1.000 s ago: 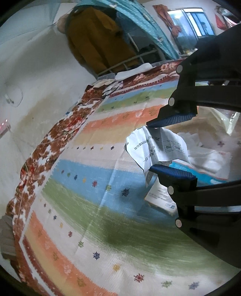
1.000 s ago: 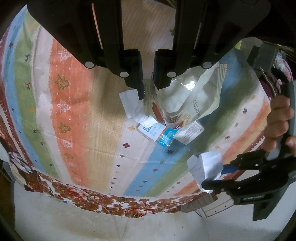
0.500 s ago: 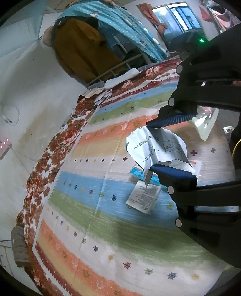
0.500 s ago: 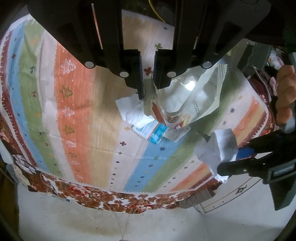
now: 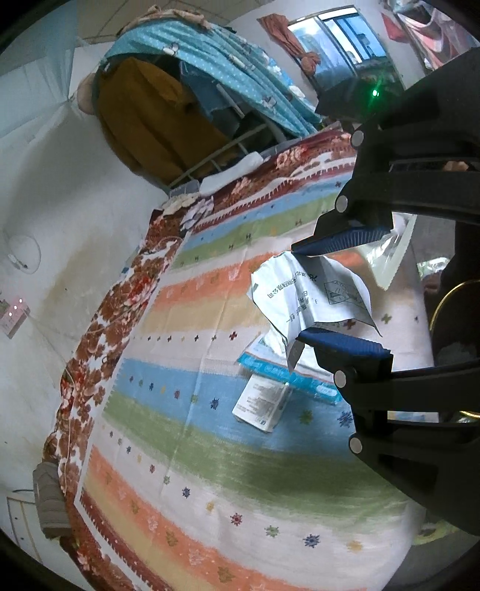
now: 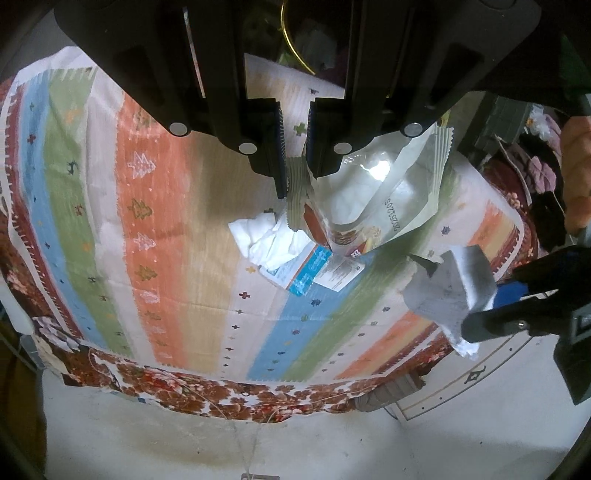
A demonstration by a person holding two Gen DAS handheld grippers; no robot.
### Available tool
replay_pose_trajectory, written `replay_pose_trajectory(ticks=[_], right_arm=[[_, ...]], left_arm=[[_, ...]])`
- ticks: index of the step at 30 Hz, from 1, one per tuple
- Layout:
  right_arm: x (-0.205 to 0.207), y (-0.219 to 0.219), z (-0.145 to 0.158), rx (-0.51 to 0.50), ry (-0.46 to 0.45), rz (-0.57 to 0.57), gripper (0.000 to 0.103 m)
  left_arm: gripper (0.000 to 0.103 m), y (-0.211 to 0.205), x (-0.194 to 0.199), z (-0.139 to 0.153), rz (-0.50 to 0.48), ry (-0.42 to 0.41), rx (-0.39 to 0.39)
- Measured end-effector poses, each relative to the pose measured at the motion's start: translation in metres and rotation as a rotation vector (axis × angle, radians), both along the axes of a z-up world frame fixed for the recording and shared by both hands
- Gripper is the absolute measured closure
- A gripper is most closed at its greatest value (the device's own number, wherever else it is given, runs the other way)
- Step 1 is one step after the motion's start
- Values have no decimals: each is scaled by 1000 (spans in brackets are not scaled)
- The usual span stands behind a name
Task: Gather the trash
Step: 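Carry the leaflet and packet over the gold-rimmed bin with both tools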
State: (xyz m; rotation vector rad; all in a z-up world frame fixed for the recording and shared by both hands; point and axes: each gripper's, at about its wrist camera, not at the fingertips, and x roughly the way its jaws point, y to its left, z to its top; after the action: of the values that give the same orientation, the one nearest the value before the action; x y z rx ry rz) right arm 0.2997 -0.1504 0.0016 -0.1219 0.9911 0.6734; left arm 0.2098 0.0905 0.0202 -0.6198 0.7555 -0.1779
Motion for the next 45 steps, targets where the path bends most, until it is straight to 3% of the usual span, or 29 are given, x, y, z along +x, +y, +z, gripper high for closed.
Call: replay_pose_trajectory(ticks=[12,18,27,37,45], right_arm=[[-31,-18,4,31,44,-12,94],[-53,-20,-1,0,54,-3,94],[-79,-33,-1,-2,50,-7,94],[-106,-40,-11,-17,77,5,94],[-130,-38,-29,-88,104,18,94]], left_arm=[[63,-30,-37,10,-79,-29,39],[63,-46,-61,13,-99,-41,72],[63,-54,-92,7,-107,-18,74],[63,-55,-122,-22,-83,117,63],[63,-59,-137,-43,-62,196,39]])
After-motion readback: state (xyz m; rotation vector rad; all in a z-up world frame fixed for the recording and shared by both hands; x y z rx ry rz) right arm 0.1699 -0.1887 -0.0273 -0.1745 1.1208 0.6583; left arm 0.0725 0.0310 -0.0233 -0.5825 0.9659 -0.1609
